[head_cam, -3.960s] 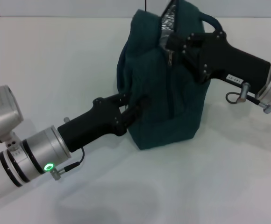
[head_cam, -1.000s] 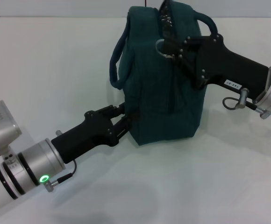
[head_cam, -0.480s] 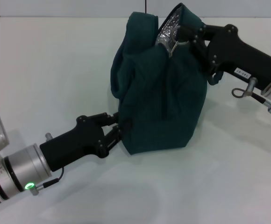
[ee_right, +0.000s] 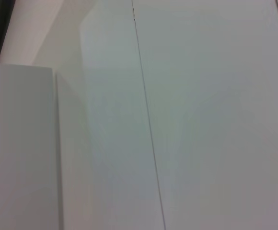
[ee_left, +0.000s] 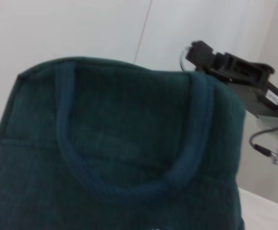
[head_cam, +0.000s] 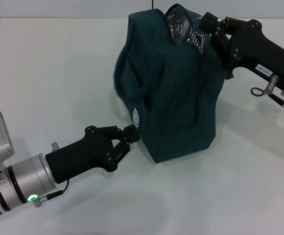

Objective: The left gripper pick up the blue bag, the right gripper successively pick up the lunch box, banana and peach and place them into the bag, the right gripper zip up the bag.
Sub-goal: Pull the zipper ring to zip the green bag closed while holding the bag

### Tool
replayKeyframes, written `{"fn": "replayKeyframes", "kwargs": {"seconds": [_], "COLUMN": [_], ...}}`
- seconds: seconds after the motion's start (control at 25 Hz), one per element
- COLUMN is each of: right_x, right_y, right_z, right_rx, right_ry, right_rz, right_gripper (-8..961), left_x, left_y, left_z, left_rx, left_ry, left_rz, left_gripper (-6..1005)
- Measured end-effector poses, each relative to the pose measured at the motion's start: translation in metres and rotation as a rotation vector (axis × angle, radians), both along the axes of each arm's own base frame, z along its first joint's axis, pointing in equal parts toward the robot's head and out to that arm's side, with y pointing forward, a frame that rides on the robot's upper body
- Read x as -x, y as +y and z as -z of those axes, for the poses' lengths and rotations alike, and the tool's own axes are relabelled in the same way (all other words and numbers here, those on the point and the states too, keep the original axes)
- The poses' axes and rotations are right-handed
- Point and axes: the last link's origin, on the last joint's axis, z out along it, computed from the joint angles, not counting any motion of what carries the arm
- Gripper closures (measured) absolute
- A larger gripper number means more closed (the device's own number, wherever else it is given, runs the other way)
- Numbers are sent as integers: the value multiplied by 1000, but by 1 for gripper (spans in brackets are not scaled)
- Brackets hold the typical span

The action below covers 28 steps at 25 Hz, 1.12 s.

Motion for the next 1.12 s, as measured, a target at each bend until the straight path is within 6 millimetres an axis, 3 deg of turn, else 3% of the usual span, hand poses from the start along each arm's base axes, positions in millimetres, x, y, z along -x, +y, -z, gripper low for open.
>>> {"fn": "replayKeyframes", "kwargs": {"seconds": [0.32,0.56,0.76,1.0,1.12], "right_x": [0,1,3,4,4], "right_y": [-10,-9,-9,-9,-9], "right_z": [11,12,12,12,12], "right_rx": [46,46,44,44,44], "right_ry": [-24,-29,-31,-28,-28], "right_rz": [-29,-32,-36,-44,-45], "right_gripper": [941,941,942,941,941], "left_x": [-10,-19,-21,-30,-35], "left_y": [6,3,4,10,13], "left_z": [-3,-6,-6,0,4], "left_rx": [-24,3,28,31,29], "left_ry": [-60,-123,-153,-161,-176], "left_rz": [4,28,11,8,-1], "left_gripper": [944,762,524,317,323]}}
